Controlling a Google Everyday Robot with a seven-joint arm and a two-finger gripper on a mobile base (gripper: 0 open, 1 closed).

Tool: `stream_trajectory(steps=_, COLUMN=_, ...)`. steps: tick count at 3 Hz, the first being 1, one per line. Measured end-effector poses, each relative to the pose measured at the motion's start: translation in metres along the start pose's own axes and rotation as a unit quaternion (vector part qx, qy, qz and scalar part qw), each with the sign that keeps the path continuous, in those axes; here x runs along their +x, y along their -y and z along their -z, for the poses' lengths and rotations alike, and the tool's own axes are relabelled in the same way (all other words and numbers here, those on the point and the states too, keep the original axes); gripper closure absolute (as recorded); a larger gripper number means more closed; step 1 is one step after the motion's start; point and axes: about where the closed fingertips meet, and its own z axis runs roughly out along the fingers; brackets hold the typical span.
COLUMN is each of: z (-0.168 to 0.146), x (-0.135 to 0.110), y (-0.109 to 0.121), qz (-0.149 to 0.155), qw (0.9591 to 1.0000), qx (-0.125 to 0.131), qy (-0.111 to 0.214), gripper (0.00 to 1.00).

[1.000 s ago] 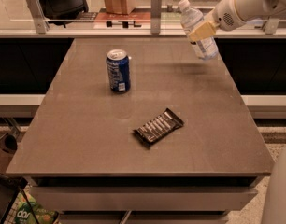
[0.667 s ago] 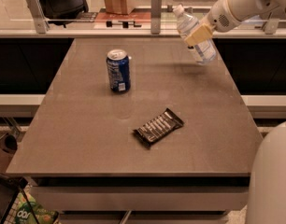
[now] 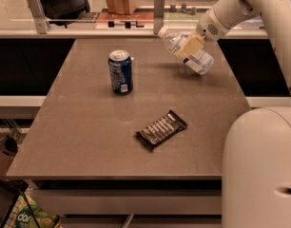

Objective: Knock blue plastic bottle over

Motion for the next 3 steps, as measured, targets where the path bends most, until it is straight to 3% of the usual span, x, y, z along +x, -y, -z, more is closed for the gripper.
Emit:
stream_trajectory(steps=1, z=-0.036, x=-0.003, y=-0.011, qz=-0.001, qw=0.9986, qx=-0.053, qy=0.004, gripper=1.0)
stream_trajectory(steps=2, z=-0.041, x=-0.003, y=-0.01, qz=-0.001, qw=0.9984, qx=-0.056, qy=0.005, gripper=0.83)
stream_trajectory(steps=3, z=-0.046, x=-0.003, y=-0.01, qz=-0.001, qw=0.9983, qx=-0.058, qy=0.005, gripper=0.59)
